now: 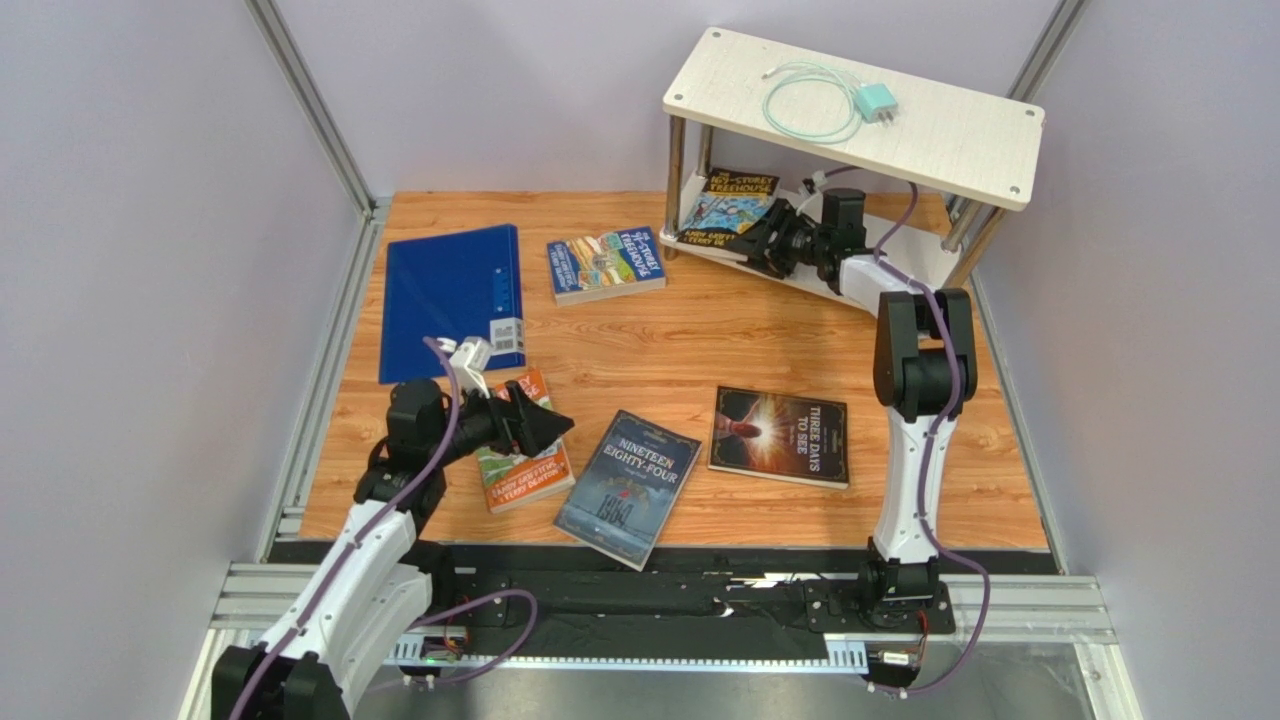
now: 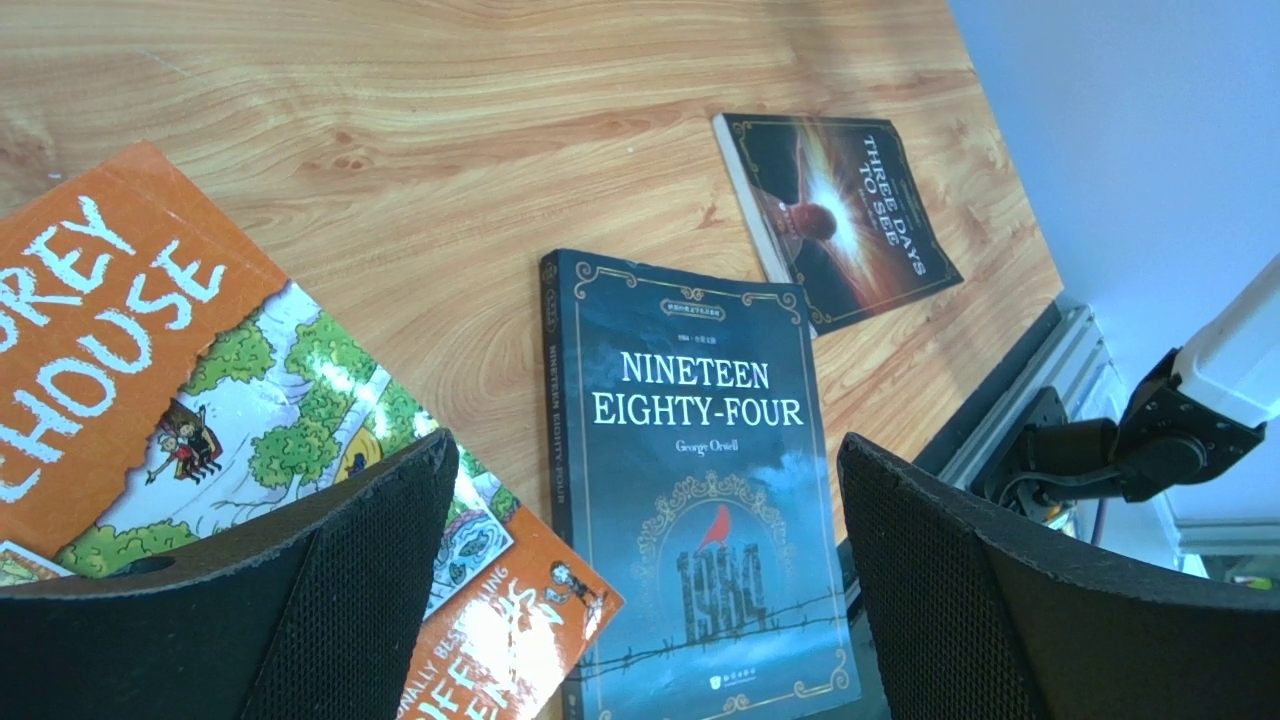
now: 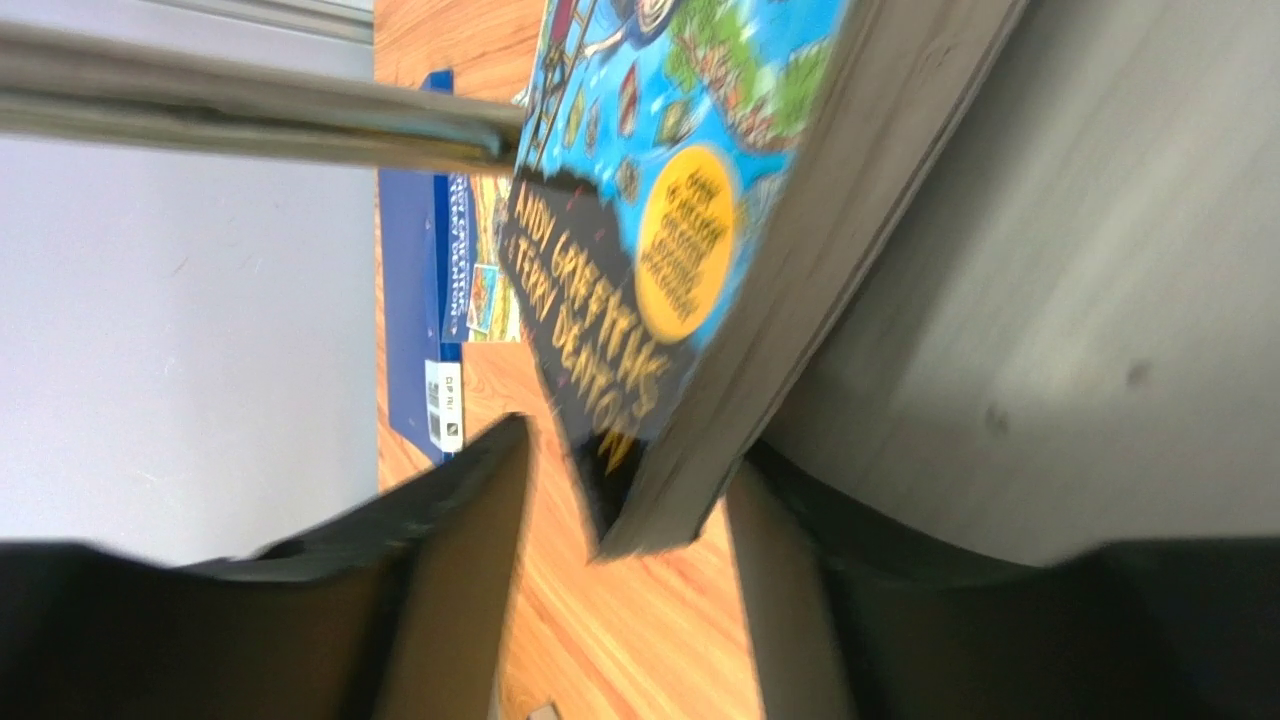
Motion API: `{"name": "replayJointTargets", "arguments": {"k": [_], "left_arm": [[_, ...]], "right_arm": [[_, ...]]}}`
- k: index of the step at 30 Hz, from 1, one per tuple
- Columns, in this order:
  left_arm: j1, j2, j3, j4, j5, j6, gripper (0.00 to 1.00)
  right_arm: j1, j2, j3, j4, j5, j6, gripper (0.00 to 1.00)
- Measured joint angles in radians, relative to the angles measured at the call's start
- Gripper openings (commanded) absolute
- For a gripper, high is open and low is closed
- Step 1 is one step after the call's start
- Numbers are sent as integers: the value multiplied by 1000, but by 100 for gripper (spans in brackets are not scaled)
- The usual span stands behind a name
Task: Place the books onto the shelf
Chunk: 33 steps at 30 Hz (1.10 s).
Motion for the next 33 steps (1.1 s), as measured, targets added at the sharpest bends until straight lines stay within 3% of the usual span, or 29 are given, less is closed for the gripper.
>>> {"name": "replayJointTargets", "arguments": {"k": [2,10,13,15,16,17,18,19,26,33], "left_arm": [[-4,-29,0,-15,-1,0,100],[-35,-74,38,-122,-40,4,100],[-61,-63,56,-153,-70,1,95],[-84,-33,72,-178,-97,-5,73],[-99,-16,82,-190,-111,-14,56],[-116,6,93,-204,-127,-24,19],[-134,40,106,-222,-149,-37,4],[-152,75,121,-245,-171,-53,0],[-293,351,274,-411,-359,-98,0],[-367,592,388,-480,-502,-121,0]], "right_arm": [[0,-39,-53,4,10,3,77],[-6,-208,-282,-50,114,-21,79],[-6,-324,-419,-74,157,-30,79],[1,-427,-520,-86,182,-39,79],[9,-481,-562,-101,193,-45,79],[23,-539,-605,-113,206,-52,80],[51,-612,-654,-117,228,-60,79],[77,-664,-685,-127,239,-65,79],[270,-985,-958,-124,232,-40,80],[362,-1067,-1115,-171,258,17,79]]}}
